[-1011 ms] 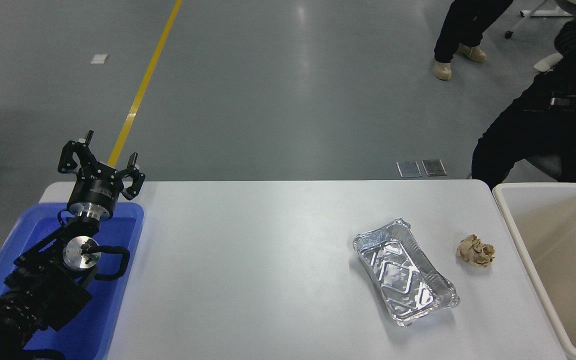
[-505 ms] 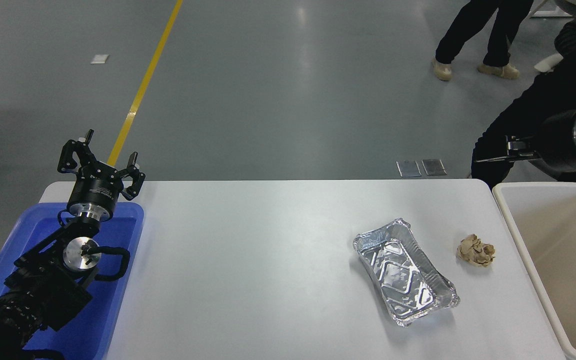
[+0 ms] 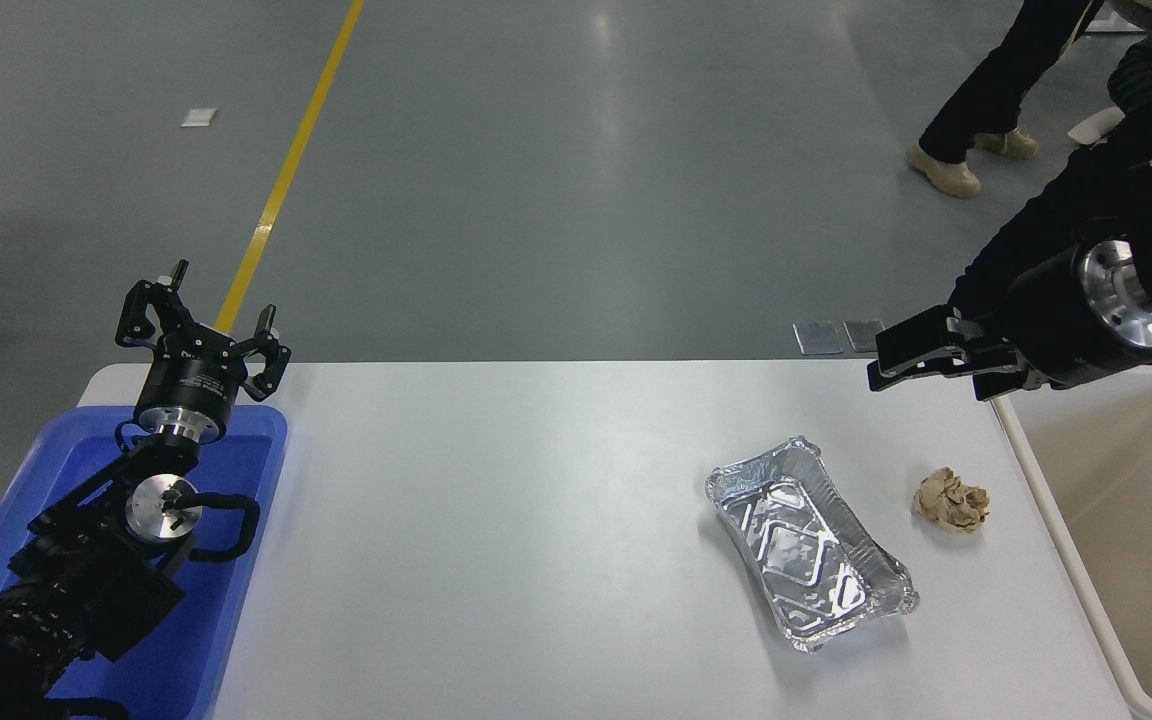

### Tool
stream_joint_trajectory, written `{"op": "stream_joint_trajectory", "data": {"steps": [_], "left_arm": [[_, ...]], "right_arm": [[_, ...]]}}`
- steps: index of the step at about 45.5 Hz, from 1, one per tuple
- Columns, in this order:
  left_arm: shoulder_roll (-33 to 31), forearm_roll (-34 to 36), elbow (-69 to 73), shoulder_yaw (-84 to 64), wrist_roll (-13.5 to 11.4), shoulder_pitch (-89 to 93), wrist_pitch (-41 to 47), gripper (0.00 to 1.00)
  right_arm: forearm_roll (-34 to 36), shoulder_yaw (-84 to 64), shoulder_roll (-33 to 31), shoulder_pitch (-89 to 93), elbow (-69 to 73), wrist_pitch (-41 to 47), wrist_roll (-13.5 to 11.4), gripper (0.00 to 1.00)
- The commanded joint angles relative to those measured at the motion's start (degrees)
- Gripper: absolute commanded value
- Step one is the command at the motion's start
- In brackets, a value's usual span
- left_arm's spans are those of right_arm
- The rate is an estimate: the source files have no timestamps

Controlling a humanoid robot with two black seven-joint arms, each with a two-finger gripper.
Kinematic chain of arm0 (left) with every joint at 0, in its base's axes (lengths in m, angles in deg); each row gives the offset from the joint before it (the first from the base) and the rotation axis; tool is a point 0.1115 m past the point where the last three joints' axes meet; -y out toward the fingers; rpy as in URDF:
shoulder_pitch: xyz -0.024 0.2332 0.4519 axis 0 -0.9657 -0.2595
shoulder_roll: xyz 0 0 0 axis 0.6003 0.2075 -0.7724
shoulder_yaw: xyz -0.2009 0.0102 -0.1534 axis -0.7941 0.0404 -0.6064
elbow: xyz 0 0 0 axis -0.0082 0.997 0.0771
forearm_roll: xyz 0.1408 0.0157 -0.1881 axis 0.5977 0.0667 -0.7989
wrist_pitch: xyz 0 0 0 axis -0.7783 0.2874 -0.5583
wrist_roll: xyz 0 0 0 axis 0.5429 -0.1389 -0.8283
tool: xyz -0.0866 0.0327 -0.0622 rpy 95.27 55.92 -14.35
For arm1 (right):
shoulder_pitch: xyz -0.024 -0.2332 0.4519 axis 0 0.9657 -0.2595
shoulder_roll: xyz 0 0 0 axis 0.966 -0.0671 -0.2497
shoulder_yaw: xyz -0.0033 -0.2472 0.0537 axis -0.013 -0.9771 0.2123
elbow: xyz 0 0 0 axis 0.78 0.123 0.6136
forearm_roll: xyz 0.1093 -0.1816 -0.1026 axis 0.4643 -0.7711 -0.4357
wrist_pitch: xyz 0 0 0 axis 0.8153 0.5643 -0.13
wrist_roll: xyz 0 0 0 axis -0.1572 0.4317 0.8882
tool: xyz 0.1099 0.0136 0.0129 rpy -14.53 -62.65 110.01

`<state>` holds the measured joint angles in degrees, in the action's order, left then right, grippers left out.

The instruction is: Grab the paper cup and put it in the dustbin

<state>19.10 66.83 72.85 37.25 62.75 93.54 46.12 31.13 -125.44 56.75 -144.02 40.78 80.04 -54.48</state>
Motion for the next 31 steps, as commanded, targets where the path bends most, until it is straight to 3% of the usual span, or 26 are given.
{"op": "stream_joint_trajectory", "data": {"steps": [1, 17, 31], "left_arm": [[0.0, 0.0, 0.0, 0.0, 0.0, 0.0, 0.1, 0.99], [0.0, 0.0, 0.0, 0.0, 0.0, 0.0, 0.0, 0.99], [0.0, 0.0, 0.0, 0.0, 0.0, 0.0, 0.1, 0.99]], "right_arm": [[-6.0, -4.2, 1.9, 2.6, -3.3, 0.8, 0.2, 1.0], [-5.9, -4.8, 1.9, 2.8, -3.2, 1.0, 0.3, 1.0], [-6.7, -6.2, 1.5, 2.6, -2.3, 1.2, 1.8, 1.0]]}}
